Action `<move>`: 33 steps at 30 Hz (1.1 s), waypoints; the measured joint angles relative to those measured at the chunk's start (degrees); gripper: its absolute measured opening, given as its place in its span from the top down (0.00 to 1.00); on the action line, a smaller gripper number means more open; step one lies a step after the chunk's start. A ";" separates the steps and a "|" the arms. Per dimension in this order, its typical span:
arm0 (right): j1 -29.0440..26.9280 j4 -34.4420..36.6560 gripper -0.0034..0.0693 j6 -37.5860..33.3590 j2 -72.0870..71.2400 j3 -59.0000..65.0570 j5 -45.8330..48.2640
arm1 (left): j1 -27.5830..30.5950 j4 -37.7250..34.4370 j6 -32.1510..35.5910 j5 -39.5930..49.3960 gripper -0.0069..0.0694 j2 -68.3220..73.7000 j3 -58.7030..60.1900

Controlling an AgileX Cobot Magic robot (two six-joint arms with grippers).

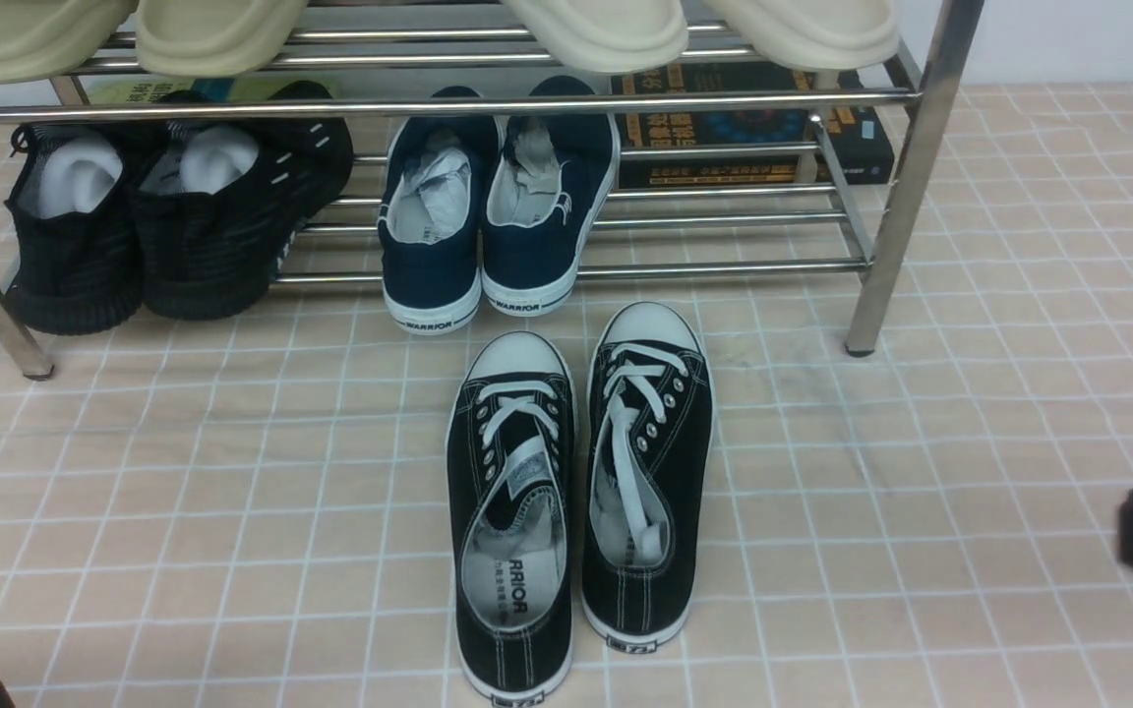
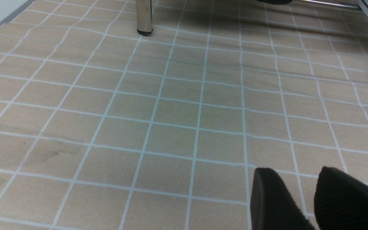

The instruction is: Take the shoes off the shelf from the light coffee tablecloth by hand.

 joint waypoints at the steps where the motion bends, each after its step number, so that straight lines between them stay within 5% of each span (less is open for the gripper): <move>1: 0.00 0.10 0.97 0.00 -0.26 1.76 -2.87 | 0.00 0.00 0.00 0.00 0.59 0.00 0.00; 7: 0.00 0.16 0.96 0.00 -0.68 7.05 -13.80 | 0.00 0.02 0.00 0.00 0.59 0.00 0.00; 33: -0.06 0.09 0.94 -4.95 -1.47 9.14 -13.93 | 0.00 0.07 0.00 0.00 0.59 0.00 0.00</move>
